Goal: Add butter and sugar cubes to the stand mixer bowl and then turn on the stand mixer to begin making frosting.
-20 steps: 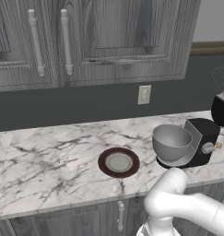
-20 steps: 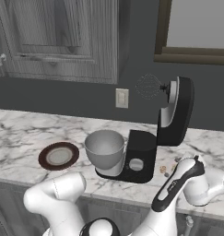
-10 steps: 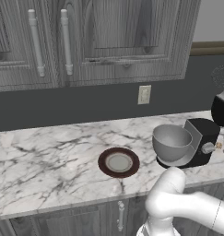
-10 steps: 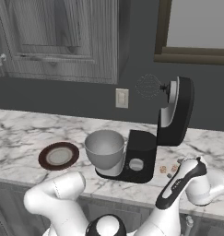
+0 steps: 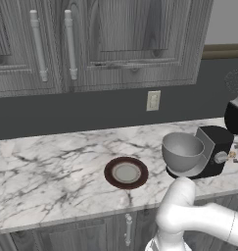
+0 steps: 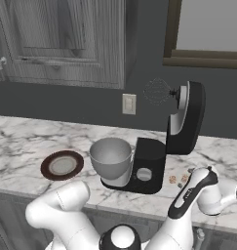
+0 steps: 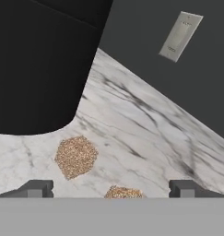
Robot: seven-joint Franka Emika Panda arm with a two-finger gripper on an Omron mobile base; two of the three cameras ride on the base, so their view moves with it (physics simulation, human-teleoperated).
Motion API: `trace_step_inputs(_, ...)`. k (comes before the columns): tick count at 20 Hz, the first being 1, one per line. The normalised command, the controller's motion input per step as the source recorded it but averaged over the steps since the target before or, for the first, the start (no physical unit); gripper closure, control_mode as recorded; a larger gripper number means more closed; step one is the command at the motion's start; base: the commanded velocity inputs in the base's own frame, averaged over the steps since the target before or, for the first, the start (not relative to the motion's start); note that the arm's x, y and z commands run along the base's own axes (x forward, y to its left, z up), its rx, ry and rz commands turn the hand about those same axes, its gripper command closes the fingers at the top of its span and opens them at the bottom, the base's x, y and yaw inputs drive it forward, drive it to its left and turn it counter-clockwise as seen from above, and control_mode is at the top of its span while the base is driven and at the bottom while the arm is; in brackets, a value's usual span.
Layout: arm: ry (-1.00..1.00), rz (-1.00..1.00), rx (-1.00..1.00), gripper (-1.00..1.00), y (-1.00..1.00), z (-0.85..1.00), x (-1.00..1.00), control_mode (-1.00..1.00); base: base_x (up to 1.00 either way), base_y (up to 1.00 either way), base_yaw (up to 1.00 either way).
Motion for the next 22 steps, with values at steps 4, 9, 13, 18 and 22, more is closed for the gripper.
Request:
trace_step_inputs(4, 0.01, 0.0, 0.0, -1.0, -0.1, -0.21, 0.24, -1.0, 0.0, 0.0, 0.0)
trace_step_inputs(9, 0.0, 0.01, 0.0, -1.0, -0.17, -0.16, 0.22, -1.0, 0.0, 0.0, 0.0)
trace_step_inputs(13, 0.0, 0.01, 0.0, -1.0, -0.15, -0.19, 0.2, -1.0, 0.0, 0.0, 0.0)
trace_step_inputs(18, 0.0, 0.01, 0.0, -1.0, -0.06, -0.29, 0.04, -1.0, 0.0, 0.0, 0.0)
trace_step_inputs(22, 0.0, 0.04, 0.0, -1.0, 0.0, -0.38, 0.0, -1.0, 0.0, 0.0, 0.0)
